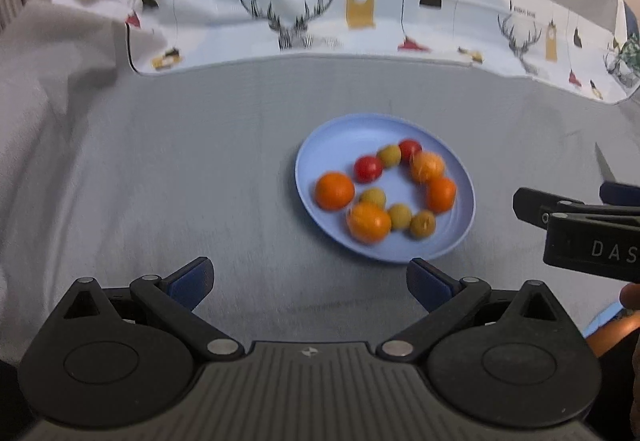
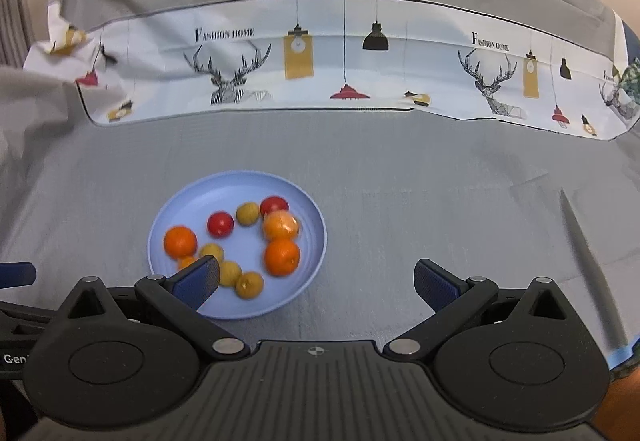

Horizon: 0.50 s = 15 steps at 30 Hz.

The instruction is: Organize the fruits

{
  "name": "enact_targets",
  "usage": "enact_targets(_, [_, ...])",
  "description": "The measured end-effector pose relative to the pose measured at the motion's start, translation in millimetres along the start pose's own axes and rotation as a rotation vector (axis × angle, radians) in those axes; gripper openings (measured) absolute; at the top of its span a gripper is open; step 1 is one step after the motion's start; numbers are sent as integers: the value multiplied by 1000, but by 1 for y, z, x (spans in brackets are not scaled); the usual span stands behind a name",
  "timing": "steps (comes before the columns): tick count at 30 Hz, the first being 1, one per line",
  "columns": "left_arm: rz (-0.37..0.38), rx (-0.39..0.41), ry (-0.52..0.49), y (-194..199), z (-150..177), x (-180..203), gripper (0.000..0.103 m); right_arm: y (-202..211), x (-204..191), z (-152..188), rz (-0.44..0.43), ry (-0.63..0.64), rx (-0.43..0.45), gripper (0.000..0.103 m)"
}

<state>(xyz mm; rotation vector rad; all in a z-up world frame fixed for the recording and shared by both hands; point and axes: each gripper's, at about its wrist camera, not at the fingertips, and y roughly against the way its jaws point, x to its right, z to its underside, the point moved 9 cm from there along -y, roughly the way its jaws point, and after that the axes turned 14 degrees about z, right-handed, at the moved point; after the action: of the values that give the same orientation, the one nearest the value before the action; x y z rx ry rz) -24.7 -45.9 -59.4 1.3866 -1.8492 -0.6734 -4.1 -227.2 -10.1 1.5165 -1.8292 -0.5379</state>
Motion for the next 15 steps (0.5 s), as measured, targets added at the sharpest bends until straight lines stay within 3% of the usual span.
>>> enact_targets(4, [-17, -32, 33, -11, 1, -7, 103, -15, -1, 1, 14, 7, -45, 102])
enact_targets(9, [-21, -19, -6, -14, -2, 3, 103, -29, -1, 6, -19, -54, -118, 102])
enact_targets(15, [-14, 17, -11, -10, -7, 6, 103, -29, -5, 10, -38, -32, -112, 102])
